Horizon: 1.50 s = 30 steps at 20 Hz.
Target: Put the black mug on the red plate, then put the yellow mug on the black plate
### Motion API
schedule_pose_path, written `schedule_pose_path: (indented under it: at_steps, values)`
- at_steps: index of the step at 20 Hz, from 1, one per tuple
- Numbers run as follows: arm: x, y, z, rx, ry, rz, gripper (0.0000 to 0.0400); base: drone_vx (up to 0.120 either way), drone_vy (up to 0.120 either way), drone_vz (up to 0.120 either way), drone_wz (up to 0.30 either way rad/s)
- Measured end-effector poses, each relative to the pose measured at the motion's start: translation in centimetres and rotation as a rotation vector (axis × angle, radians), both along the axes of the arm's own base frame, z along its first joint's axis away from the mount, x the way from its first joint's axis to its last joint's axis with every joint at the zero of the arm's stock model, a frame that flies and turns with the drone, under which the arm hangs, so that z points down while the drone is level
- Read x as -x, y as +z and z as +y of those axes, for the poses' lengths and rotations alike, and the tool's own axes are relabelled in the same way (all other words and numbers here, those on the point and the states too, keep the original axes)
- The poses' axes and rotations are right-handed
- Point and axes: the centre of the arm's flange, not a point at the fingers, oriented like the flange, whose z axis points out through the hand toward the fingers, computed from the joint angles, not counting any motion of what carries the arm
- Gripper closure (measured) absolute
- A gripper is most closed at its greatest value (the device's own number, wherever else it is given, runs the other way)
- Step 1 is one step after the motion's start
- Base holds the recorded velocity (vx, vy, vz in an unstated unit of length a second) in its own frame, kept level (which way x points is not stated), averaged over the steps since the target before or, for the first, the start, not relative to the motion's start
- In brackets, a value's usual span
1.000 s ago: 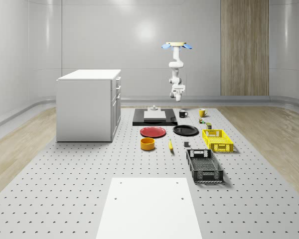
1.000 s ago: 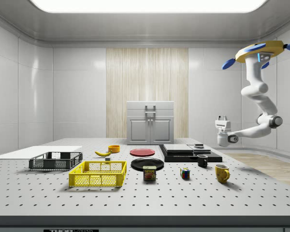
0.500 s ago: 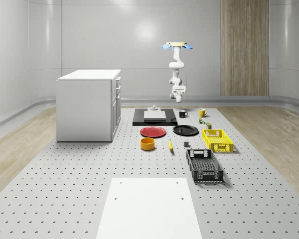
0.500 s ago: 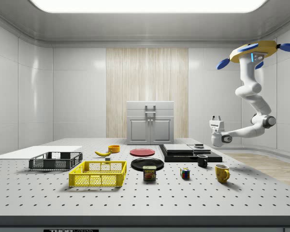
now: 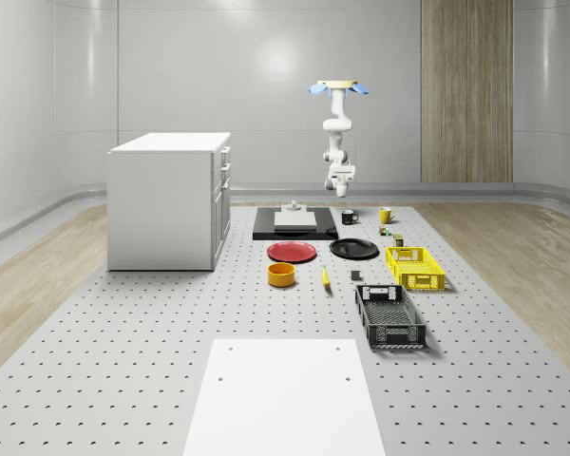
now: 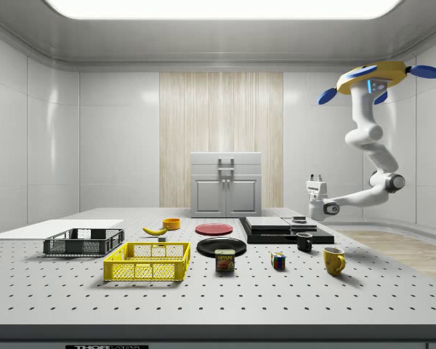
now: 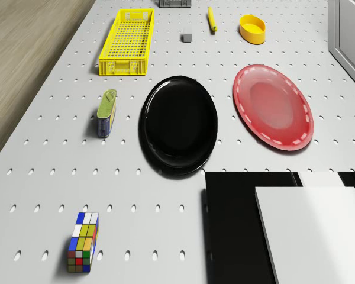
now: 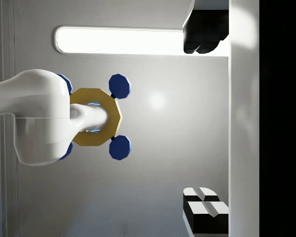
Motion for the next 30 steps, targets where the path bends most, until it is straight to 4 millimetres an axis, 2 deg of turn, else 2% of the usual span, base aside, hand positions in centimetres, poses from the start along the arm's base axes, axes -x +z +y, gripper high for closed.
schedule_pose_path:
  at_steps: [8, 14, 18, 21, 24, 27, 30]
  values:
    - [0.1, 0.0, 0.5, 0.049, -0.001, -0.006, 0.0, 0.12, 0.0, 0.0, 0.0]
    - [0.1, -0.2, 1.6, 0.165, -0.004, -0.01, 0.0, 0.007, 0.0, 0.0, 0.0]
    - [0.1, -0.6, 3.3, 0.339, -0.009, -0.013, 0.0, 0.0, 0.0, -0.12, 0.0]
    - [0.1, -1.7, 5.3, 0.564, -0.014, -0.014, 0.0, 0.0, 0.0, -0.12, 0.0]
    - [0.0, -4.0, 7.7, 0.908, -0.023, -0.015, 0.0, 0.0, 0.0, -0.12, 0.0]
    - [-0.1, -8.3, 9.6, 1.375, -0.036, -0.013, 0.0, 0.0, 0.0, -0.12, 0.0]
    - [-0.3, -13.3, 9.1, 1.891, -0.051, -0.01, 0.0, 0.0, 0.0, -0.12, 0.0]
